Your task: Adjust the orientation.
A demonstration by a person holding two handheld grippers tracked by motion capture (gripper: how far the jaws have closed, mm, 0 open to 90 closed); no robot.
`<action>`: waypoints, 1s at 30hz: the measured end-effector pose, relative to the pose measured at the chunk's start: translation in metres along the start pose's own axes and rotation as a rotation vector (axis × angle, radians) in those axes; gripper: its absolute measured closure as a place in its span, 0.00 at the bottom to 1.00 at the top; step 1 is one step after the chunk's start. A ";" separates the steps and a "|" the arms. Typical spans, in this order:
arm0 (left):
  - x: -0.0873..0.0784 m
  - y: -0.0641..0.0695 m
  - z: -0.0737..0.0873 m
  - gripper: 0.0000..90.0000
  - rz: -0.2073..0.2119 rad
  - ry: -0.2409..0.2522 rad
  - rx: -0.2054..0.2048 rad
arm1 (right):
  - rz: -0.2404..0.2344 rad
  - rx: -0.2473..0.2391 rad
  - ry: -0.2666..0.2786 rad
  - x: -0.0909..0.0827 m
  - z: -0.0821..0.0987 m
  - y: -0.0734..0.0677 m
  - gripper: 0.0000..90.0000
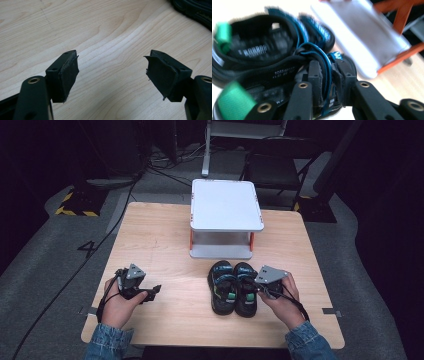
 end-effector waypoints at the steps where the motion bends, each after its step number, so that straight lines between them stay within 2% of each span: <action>1: 0.001 0.001 -0.001 0.28 0.003 0.001 0.000 | -0.011 0.016 -0.002 0.001 0.003 -0.001 0.81; 4: 0.004 0.001 -0.004 0.28 0.004 0.006 0.003 | -0.010 0.046 0.017 -0.003 0.000 -0.003 0.71; 5: 0.004 0.001 -0.004 0.28 0.004 0.006 0.003 | -0.010 0.046 0.017 -0.003 0.000 -0.003 0.71; 6: 0.005 0.000 -0.007 0.28 0.006 0.009 0.004 | 0.011 0.072 0.032 -0.009 -0.004 -0.002 0.60; 9: 0.008 0.001 -0.010 0.28 0.015 0.010 0.011 | 0.004 0.126 0.046 -0.018 -0.006 -0.003 0.53; 12: 0.010 0.001 -0.013 0.28 0.019 0.015 0.009 | -0.009 0.245 0.067 -0.026 -0.009 -0.006 0.45; 14: 0.014 0.002 -0.016 0.28 0.027 0.015 0.014 | -0.027 0.384 0.034 -0.027 -0.007 -0.011 0.37; 15: 0.016 0.003 -0.016 0.28 0.027 0.015 0.015 | -0.035 0.415 0.019 -0.027 -0.007 -0.012 0.37; 16: 0.017 0.004 -0.016 0.28 0.031 0.013 0.017 | -0.046 0.474 0.004 -0.026 -0.006 -0.016 0.37; 17: 0.018 0.004 -0.017 0.28 0.034 0.010 0.022 | -0.061 0.507 0.000 -0.026 -0.006 -0.019 0.36; 18: 0.019 0.004 -0.017 0.27 0.036 0.013 0.018 | -0.079 0.532 0.004 -0.025 -0.008 -0.022 0.36; 19: 0.019 0.004 -0.017 0.27 0.036 0.013 0.018 | -0.079 0.532 0.004 -0.025 -0.008 -0.022 0.36; 20: 0.021 0.004 -0.020 0.28 0.037 0.013 0.018 | -0.101 0.582 0.013 -0.021 -0.012 -0.027 0.42; 24: 0.025 0.006 -0.024 0.28 0.044 0.019 0.033 | -0.100 0.623 -0.063 -0.007 -0.007 -0.034 0.49; 28: 0.028 0.007 -0.025 0.28 0.053 0.015 0.038 | -0.074 0.641 -0.102 0.010 -0.003 -0.038 0.53; 30: 0.029 0.007 -0.026 0.28 0.057 0.018 0.034 | -0.073 0.654 -0.105 0.016 -0.004 -0.040 0.53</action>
Point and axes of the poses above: each handheld gripper's, and its own axes: x roughly forward along the jaws, z roughly out of its underside, y roughly to its right, the point moved 8 cm from there along x, roughly forward along the jaws, and after that the axes turned 9 degrees about y, right-handed, at the moved point
